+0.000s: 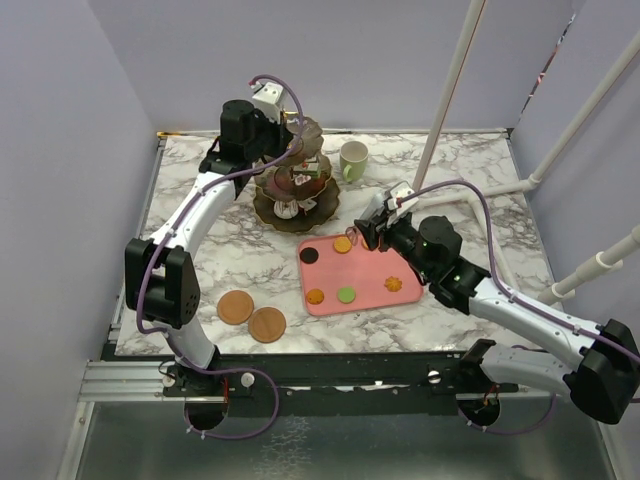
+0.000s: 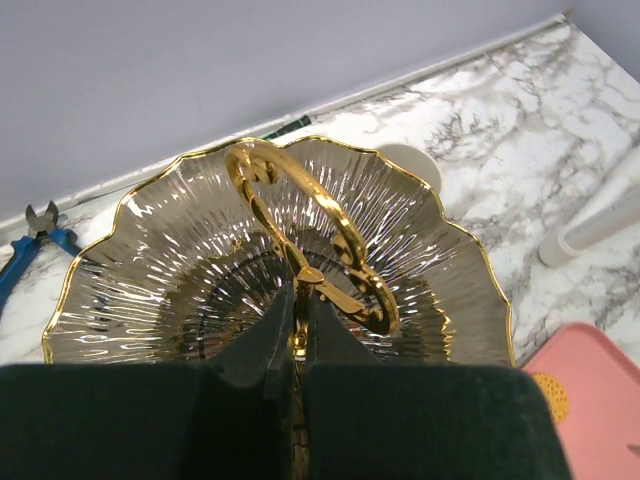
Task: Serve the afternoon tea
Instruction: Adjust the desert table at the center of the board.
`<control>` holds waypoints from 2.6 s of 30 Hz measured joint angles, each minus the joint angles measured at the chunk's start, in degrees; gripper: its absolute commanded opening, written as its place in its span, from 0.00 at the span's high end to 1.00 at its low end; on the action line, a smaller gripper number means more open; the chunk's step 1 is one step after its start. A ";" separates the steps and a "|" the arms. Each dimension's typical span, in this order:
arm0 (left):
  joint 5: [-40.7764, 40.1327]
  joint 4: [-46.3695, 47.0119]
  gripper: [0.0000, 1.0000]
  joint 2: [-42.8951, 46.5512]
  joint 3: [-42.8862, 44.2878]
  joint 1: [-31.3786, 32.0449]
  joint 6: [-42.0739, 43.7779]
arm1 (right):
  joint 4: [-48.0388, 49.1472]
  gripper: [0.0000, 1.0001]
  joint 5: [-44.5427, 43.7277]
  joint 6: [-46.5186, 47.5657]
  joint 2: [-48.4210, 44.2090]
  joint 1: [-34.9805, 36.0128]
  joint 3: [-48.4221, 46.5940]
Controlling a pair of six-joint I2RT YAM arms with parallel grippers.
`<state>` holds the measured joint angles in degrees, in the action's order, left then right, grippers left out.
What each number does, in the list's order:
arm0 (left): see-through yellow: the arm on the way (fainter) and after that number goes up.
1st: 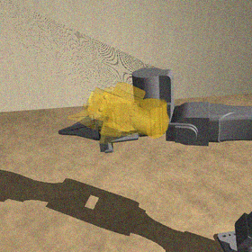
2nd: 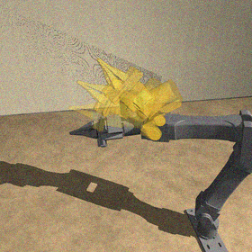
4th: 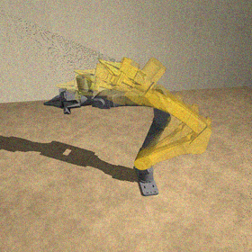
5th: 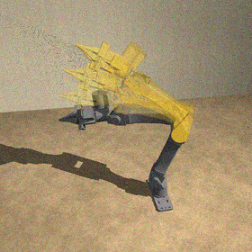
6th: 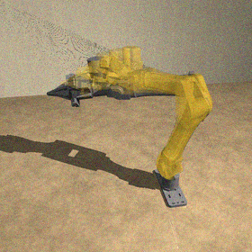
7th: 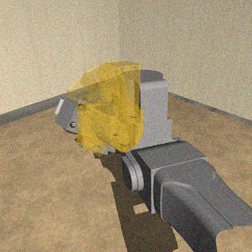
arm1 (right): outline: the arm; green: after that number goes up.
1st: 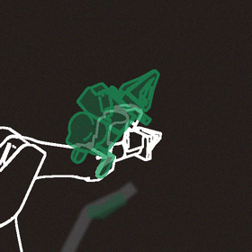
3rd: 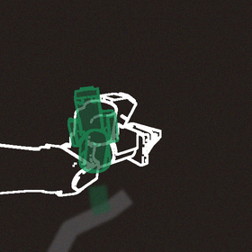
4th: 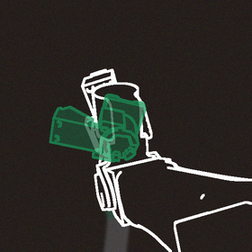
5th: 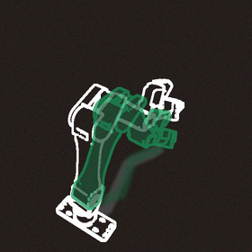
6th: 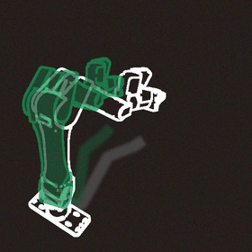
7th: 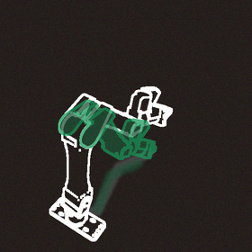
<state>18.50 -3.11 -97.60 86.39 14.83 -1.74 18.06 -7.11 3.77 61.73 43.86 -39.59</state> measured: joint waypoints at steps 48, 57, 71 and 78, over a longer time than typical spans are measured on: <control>1.70 -14.73 0.24 -0.02 8.09 -2.58 -0.81 | 7.54 0.50 -10.19 0.02 4.72 -1.09 7.30; 13.66 -21.38 0.38 -7.21 15.72 -2.78 6.71 | 7.54 0.51 -11.56 -1.01 3.08 -1.73 8.26; 18.69 -22.58 0.78 -14.16 23.74 -3.13 7.91 | 7.63 0.50 -15.32 -2.78 2.78 -3.41 10.64; 13.99 -13.07 0.97 -10.05 15.28 -2.12 5.81 | 8.96 0.50 -15.85 -4.37 5.73 -4.70 10.67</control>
<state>32.49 -16.19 -107.66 101.67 12.71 4.08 27.03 -22.96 -0.60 67.46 39.16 -28.93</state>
